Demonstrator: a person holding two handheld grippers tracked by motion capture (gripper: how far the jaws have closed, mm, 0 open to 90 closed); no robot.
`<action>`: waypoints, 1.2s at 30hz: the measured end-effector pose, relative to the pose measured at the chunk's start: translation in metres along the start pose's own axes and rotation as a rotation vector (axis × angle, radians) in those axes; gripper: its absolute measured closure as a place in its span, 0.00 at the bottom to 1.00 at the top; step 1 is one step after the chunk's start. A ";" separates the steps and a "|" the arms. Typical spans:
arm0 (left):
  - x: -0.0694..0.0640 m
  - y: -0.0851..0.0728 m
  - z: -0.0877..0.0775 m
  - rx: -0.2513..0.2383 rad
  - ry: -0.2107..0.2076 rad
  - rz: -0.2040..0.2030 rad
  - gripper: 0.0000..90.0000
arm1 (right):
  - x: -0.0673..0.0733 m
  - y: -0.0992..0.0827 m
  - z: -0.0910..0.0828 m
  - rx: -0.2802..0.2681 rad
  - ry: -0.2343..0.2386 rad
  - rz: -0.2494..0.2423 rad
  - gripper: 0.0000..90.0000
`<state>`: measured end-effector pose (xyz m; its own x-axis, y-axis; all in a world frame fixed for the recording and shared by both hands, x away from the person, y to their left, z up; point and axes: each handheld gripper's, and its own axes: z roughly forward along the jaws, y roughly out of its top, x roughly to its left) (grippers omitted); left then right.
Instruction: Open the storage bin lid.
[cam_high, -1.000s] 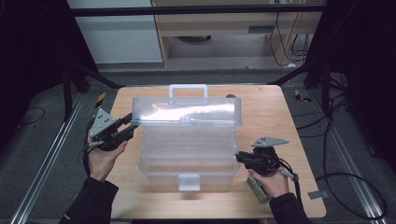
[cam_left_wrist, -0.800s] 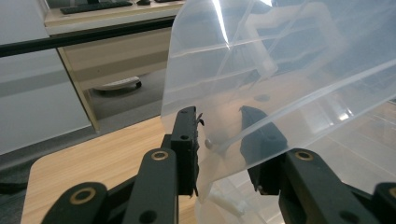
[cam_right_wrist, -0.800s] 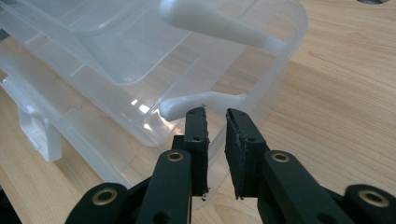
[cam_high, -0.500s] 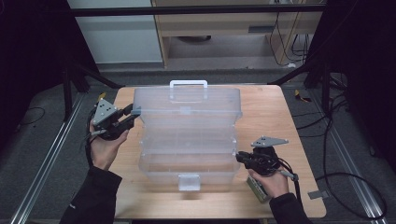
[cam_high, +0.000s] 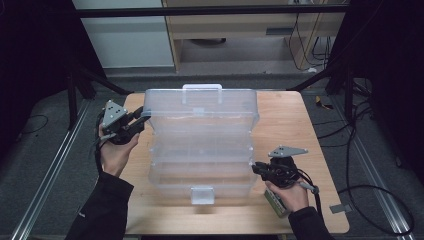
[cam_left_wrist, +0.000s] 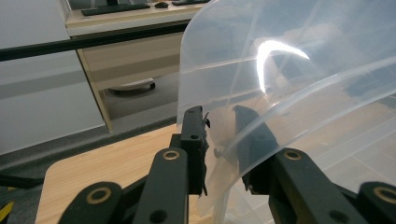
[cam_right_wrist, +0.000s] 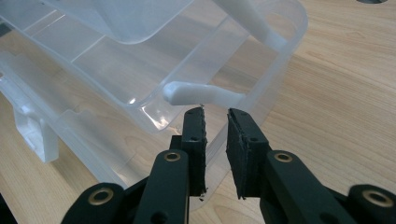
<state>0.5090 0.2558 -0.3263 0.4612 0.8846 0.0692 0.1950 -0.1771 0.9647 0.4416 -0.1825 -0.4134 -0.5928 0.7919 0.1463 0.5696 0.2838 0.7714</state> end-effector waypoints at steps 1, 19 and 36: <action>0.000 0.001 0.001 0.002 0.002 -0.002 0.82 | 0.000 0.000 0.000 0.001 -0.001 0.001 0.85; 0.006 0.012 0.018 0.005 0.024 -0.023 0.83 | 0.000 0.002 0.004 0.014 -0.021 0.011 0.81; 0.013 0.023 0.036 0.023 0.044 -0.036 0.85 | 0.001 0.002 0.004 0.018 -0.020 0.014 0.81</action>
<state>0.5509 0.2476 -0.3127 0.4153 0.9085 0.0460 0.2311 -0.1543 0.9606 0.4450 -0.1791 -0.4145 -0.5735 0.8063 0.1447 0.5878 0.2820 0.7583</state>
